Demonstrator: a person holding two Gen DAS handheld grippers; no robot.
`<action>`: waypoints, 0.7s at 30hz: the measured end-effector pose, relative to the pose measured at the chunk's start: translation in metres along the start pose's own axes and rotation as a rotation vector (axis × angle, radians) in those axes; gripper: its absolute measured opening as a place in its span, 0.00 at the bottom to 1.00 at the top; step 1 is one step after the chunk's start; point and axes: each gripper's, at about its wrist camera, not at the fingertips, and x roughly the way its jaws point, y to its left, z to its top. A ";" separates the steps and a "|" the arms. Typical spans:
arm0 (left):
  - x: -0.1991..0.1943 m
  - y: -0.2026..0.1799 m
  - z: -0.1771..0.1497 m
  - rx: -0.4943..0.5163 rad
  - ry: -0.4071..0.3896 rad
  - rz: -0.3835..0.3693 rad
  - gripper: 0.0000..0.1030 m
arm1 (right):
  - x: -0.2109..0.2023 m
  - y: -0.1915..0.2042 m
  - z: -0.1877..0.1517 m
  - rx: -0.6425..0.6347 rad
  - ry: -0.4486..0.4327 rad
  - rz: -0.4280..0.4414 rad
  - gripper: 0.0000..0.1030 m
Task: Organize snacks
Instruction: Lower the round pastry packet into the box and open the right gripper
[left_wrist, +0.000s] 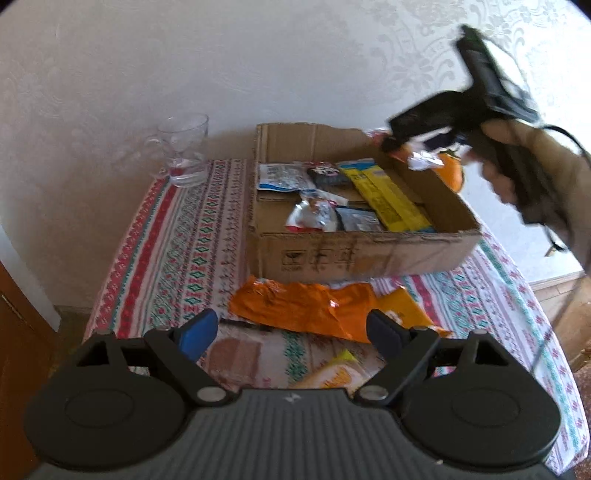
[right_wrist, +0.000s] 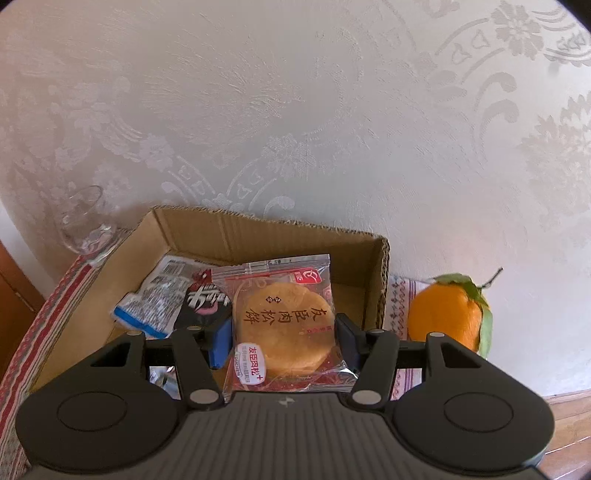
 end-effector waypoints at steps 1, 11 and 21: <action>-0.002 -0.002 0.000 0.004 -0.004 0.000 0.85 | 0.004 0.001 0.003 0.001 -0.001 -0.016 0.60; -0.014 0.005 -0.002 0.003 -0.026 0.010 0.85 | -0.017 0.008 -0.004 -0.035 -0.088 -0.058 1.00; -0.023 0.015 -0.006 -0.015 -0.048 0.009 0.87 | -0.062 0.017 -0.033 -0.048 -0.119 -0.035 1.00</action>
